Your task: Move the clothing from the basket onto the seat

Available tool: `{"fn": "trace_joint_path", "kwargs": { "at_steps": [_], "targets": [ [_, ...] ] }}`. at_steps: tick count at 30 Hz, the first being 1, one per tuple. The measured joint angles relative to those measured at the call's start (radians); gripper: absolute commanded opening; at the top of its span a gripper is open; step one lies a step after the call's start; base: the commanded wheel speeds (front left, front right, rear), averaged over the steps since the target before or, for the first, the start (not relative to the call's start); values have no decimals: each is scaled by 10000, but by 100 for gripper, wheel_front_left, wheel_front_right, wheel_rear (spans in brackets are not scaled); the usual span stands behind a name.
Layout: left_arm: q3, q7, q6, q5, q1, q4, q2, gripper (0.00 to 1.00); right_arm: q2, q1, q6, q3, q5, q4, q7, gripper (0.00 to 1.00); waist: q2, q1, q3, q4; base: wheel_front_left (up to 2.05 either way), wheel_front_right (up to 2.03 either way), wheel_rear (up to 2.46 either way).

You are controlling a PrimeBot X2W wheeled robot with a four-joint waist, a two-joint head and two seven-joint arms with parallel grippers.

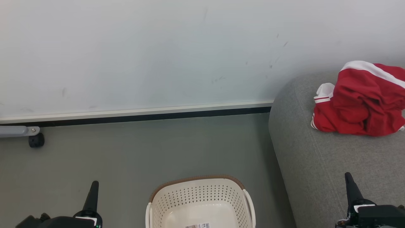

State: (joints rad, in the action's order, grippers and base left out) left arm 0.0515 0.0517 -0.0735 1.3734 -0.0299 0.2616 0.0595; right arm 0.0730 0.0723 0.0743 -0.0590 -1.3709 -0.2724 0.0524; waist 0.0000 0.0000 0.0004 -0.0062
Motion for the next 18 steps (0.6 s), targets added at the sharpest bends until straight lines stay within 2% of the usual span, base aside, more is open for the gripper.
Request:
{"fn": "trace_joint_path", "kwargs": {
  "at_steps": [18],
  "targets": [
    [391,617,-499,2171,-491,314,-151,0,-272,190,464,-731,-2243,-255,610,0,0,0,14,62,0,0,0]
  ]
}}
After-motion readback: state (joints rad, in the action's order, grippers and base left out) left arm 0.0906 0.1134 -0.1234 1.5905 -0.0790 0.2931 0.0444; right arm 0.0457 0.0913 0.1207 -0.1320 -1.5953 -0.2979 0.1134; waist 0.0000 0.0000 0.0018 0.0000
